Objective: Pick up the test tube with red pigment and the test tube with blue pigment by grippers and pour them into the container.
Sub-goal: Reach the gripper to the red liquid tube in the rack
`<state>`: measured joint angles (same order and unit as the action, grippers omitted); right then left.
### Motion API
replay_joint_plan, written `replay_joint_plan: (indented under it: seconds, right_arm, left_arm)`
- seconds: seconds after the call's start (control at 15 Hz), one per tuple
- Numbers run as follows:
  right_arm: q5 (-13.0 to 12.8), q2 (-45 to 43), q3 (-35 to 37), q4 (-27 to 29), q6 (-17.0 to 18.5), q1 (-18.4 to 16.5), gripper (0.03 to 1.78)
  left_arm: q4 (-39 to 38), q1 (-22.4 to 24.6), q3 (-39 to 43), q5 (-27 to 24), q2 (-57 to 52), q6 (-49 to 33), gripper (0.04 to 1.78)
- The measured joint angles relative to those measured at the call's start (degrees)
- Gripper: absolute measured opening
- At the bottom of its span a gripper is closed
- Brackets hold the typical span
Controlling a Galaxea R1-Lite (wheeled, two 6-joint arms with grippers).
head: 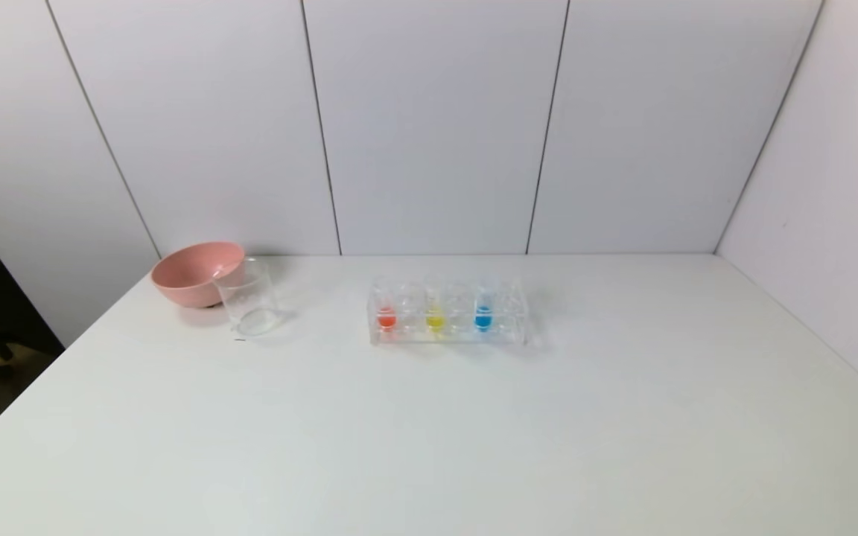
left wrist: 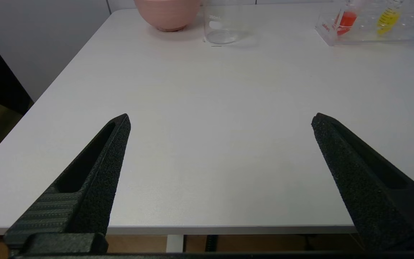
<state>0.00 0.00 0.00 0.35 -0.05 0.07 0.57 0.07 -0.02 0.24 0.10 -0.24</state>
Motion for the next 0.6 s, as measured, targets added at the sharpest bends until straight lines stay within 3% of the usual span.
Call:
replay_joint_plan:
  seconds: [0.6]
  right_arm:
    - [0.0, 0.0, 0.0, 0.0, -0.02, 0.0, 1.77]
  left_arm:
    - [0.0, 0.02, 0.0, 0.0, 0.0, 0.0, 1.76]
